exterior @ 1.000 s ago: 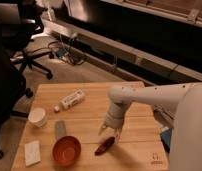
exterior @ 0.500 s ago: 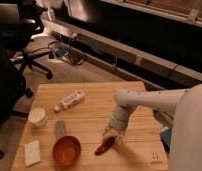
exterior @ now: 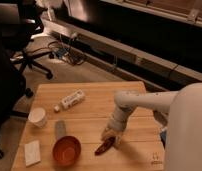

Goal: Place the pepper in the ceramic bowl

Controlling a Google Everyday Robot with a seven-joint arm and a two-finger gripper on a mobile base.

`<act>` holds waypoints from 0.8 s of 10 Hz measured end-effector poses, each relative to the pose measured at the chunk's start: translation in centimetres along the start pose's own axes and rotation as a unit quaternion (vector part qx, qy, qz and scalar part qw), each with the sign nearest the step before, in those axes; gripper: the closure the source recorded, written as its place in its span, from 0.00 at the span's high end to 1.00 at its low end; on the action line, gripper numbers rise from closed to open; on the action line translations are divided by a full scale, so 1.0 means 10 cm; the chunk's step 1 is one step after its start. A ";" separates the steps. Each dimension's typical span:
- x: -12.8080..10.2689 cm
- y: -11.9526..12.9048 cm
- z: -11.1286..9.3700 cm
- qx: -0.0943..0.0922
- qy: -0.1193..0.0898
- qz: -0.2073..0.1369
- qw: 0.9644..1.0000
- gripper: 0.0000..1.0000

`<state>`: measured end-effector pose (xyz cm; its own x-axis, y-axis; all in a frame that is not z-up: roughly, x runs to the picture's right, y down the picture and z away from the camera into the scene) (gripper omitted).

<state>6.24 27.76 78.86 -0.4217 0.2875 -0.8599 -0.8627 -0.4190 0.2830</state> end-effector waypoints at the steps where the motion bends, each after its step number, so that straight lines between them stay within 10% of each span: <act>1: -0.01 0.05 0.01 0.001 0.000 -0.005 1.000 0.38; 5: -0.04 0.19 0.02 0.007 0.001 -0.018 1.000 0.02; 8: 0.01 0.31 -0.10 -0.003 0.000 -0.031 1.000 0.00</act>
<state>3.86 25.64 79.24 -0.3679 0.3125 -0.8758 -0.8855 -0.4051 0.2275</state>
